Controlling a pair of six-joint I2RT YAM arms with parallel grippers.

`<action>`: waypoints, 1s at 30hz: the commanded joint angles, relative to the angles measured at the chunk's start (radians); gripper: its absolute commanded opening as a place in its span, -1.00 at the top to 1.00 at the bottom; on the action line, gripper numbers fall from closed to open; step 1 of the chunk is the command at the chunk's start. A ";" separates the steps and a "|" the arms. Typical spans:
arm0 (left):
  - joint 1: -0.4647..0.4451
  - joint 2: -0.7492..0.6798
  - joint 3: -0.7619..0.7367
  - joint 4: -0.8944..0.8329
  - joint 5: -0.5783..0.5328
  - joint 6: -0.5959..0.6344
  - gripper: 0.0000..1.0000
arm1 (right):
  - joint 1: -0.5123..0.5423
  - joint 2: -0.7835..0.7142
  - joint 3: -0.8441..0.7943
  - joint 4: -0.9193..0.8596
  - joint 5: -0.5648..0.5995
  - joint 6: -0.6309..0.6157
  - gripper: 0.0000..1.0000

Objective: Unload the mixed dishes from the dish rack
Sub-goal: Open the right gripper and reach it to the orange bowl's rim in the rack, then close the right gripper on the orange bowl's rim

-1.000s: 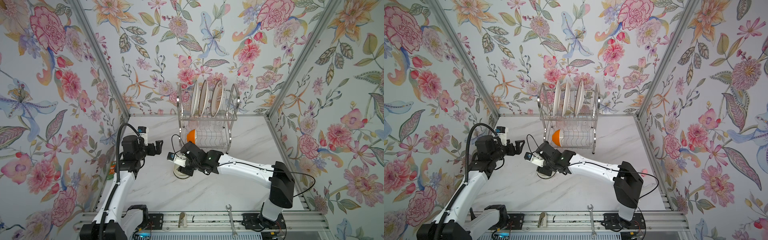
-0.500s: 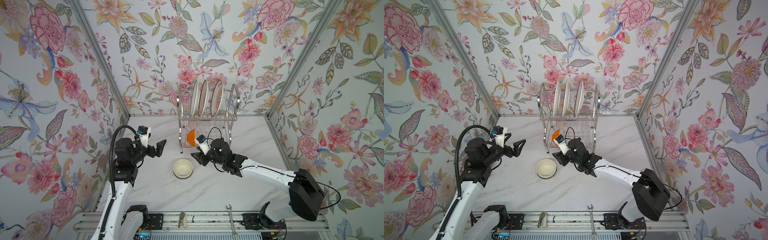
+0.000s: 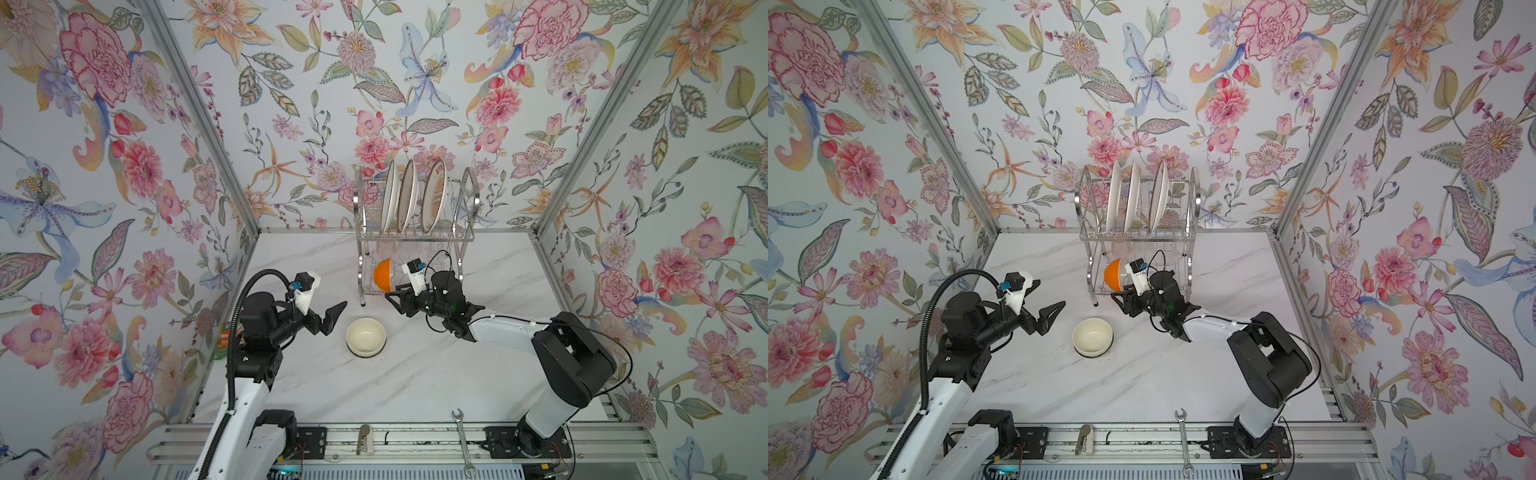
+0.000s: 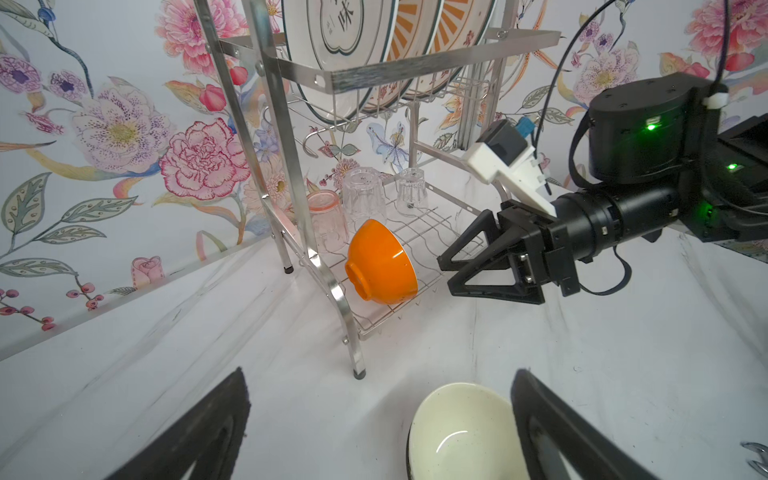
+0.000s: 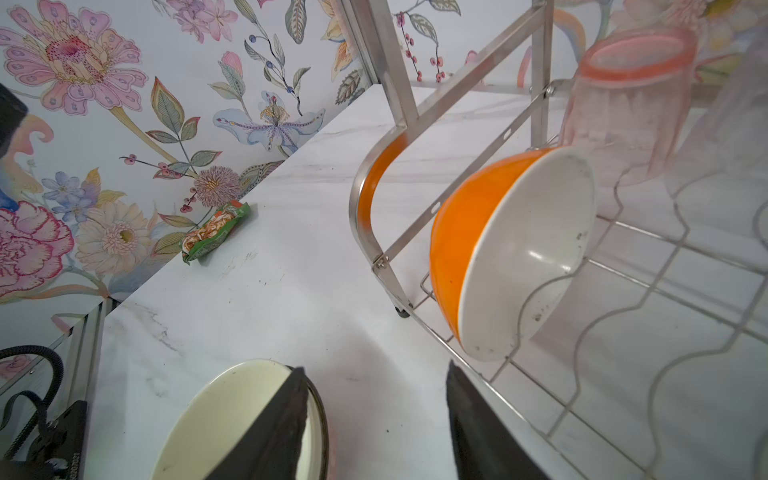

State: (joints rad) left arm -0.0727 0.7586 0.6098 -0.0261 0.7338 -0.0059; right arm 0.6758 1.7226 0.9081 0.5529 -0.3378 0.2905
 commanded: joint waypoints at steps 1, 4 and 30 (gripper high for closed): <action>-0.028 -0.020 -0.031 0.030 0.021 0.029 -0.99 | -0.020 0.046 0.052 0.103 -0.046 0.058 -0.08; -0.061 -0.021 -0.049 0.033 -0.002 0.035 -0.99 | -0.023 0.086 0.082 0.105 -0.063 0.059 -0.07; -0.151 0.021 -0.082 0.034 -0.093 0.053 -0.99 | -0.096 0.339 0.279 0.193 -0.237 0.168 0.36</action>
State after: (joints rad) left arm -0.2100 0.7761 0.5434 -0.0200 0.6498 0.0387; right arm 0.5854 2.0315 1.1530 0.7113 -0.5522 0.4324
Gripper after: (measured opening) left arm 0.994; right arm 0.325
